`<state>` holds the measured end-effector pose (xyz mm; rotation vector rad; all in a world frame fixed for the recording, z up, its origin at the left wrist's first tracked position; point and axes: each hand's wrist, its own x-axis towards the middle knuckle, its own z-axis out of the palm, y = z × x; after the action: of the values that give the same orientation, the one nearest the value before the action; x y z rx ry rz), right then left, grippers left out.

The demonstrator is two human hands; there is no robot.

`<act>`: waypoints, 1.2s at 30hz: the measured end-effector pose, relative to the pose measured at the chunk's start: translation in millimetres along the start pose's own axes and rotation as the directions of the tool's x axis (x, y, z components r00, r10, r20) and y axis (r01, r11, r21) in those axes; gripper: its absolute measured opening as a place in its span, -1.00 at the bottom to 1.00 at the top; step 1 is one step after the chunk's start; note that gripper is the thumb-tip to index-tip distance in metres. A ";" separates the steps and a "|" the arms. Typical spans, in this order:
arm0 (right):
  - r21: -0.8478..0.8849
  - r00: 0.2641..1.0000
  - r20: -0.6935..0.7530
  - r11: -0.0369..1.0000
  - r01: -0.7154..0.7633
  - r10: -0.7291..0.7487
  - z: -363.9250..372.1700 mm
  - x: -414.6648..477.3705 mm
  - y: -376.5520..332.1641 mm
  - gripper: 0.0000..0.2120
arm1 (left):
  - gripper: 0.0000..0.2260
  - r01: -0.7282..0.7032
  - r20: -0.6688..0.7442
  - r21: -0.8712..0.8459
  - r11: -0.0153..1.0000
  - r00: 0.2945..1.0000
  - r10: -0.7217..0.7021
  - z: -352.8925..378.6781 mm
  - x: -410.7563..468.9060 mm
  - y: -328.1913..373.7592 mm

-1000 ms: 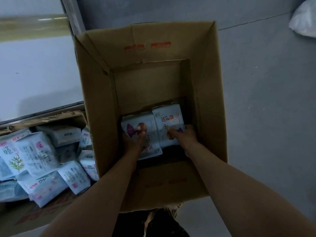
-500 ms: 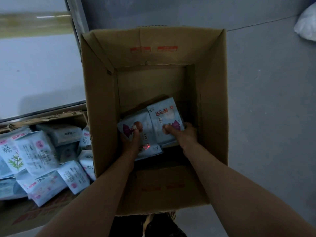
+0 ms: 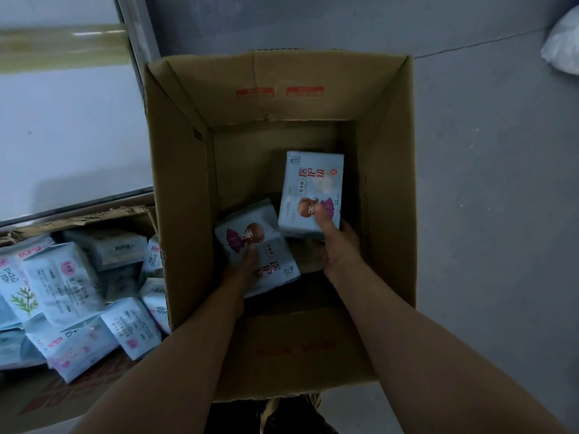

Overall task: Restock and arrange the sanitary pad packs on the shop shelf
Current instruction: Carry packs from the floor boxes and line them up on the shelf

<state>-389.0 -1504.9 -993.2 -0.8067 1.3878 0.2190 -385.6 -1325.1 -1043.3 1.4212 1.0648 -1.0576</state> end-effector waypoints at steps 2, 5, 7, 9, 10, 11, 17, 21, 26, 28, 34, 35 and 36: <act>0.008 1.000 0.012 1.000 -0.007 0.007 -5.6 6.1 -0.7 -0.30 | -0.20 0.043 0.037 -0.023 0.999 0.998 -0.042 0.3 -2.7 4.1; 0.054 0.999 0.032 0.998 -0.018 0.016 -14.1 12.6 -3.5 -0.48 | -0.29 0.081 0.087 -0.031 0.996 0.993 -0.078 0.4 -4.2 2.2; 0.064 0.998 0.055 0.998 -0.024 0.020 -14.8 12.6 -4.7 -0.52 | -0.40 0.091 0.111 -0.067 0.994 0.990 -0.084 0.4 -6.3 0.4; 0.056 0.998 0.066 0.998 -0.024 0.020 -12.8 12.2 -5.5 -0.58 | -0.51 0.102 0.128 -0.097 0.990 0.988 -0.089 1.7 -8.7 1.0; 0.060 0.997 0.072 0.998 -0.023 0.019 -11.4 12.0 -5.9 -0.61 | -0.56 0.108 0.132 -0.107 0.988 0.987 -0.094 2.9 -10.9 1.7; 0.069 0.997 0.075 0.997 -0.022 0.017 -9.5 12.6 -6.2 -0.64 | -0.59 0.109 0.136 -0.114 0.988 0.986 -0.093 3.5 -12.3 2.1; 0.096 0.997 0.070 0.995 -0.019 0.012 -0.4 13.5 -12.1 -0.58 | -0.48 0.082 0.141 -0.174 0.981 0.988 -0.057 4.9 -20.6 5.4; 0.082 1.000 -0.004 0.996 -0.018 0.018 4.5 -0.7 -16.6 -0.27 | -0.58 0.104 0.203 -0.255 0.961 0.978 -0.052 6.2 -47.0 10.9; 0.056 0.997 -0.071 0.998 -0.016 0.020 -3.1 -36.7 -30.3 -0.03 | -0.59 0.288 0.249 -0.304 0.908 0.944 -0.216 4.9 -99.0 22.2; 0.017 0.997 -0.081 1.000 -0.019 0.021 -9.8 -54.3 -40.8 -0.17 | -0.58 0.358 0.241 -0.242 0.902 0.923 -0.301 -2.0 -119.2 29.0; -0.148 0.999 -0.050 0.989 -0.022 0.014 -24.2 -120.5 -72.0 -0.53 | -0.36 0.436 0.255 0.008 0.900 0.869 -0.424 -30.5 -186.0 52.5; -0.158 0.999 -0.045 0.987 -0.016 0.009 -24.8 -133.1 -77.4 -0.57 | -0.38 0.426 0.270 0.033 0.904 0.867 -0.419 -33.7 -200.0 59.0; -0.151 0.999 -0.045 0.988 -0.013 0.006 -24.8 -146.0 -83.4 -0.60 | -0.39 0.420 0.282 0.043 0.907 0.865 -0.414 -36.9 -213.5 66.6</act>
<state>-390.7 -1534.8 -825.9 -0.9354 1.4296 0.3188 -365.8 -1309.6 -818.1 0.9970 1.1901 -1.5095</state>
